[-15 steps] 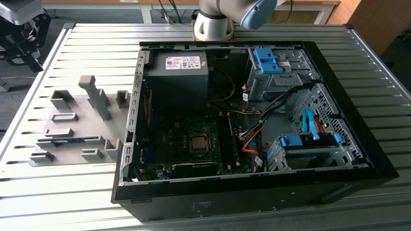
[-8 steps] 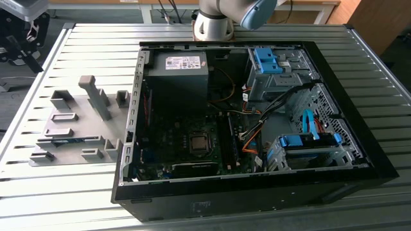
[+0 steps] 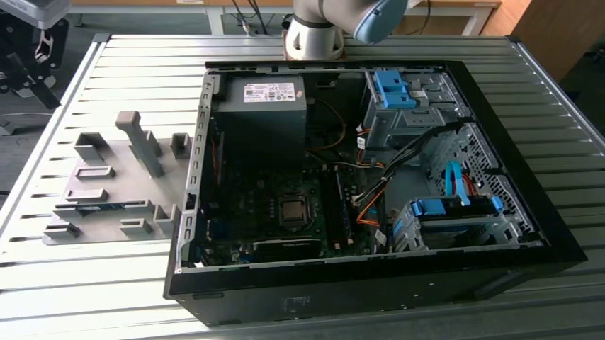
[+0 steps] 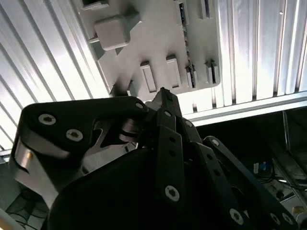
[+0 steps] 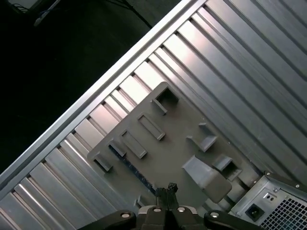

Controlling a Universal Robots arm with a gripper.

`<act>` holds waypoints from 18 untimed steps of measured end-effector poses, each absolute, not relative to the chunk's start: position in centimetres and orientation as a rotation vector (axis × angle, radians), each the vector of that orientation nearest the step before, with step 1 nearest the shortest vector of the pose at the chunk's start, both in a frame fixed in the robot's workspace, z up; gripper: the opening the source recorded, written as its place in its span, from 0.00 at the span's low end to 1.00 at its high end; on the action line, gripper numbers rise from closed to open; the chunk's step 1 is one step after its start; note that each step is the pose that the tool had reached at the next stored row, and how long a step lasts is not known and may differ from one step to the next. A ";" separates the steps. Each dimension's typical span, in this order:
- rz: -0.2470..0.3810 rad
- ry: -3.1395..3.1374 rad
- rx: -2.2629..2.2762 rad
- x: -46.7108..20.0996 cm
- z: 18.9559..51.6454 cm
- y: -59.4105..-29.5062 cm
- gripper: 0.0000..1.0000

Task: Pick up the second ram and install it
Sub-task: 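Pick up the second ram and move it above second insertion slot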

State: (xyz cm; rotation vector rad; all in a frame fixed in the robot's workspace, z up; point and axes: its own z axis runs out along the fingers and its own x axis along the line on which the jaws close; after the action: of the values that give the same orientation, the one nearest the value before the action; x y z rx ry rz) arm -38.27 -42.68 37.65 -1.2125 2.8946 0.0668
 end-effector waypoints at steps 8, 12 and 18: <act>0.065 2.790 -1.446 -38.3 37.5 -42.7 0.11; 0.065 2.740 -1.542 -38.3 37.5 -42.7 0.11; 0.064 2.722 -1.574 -38.4 37.5 -42.7 0.11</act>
State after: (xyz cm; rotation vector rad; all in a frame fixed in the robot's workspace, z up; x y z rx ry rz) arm -38.40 -42.68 37.47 -1.5737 2.7223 0.0644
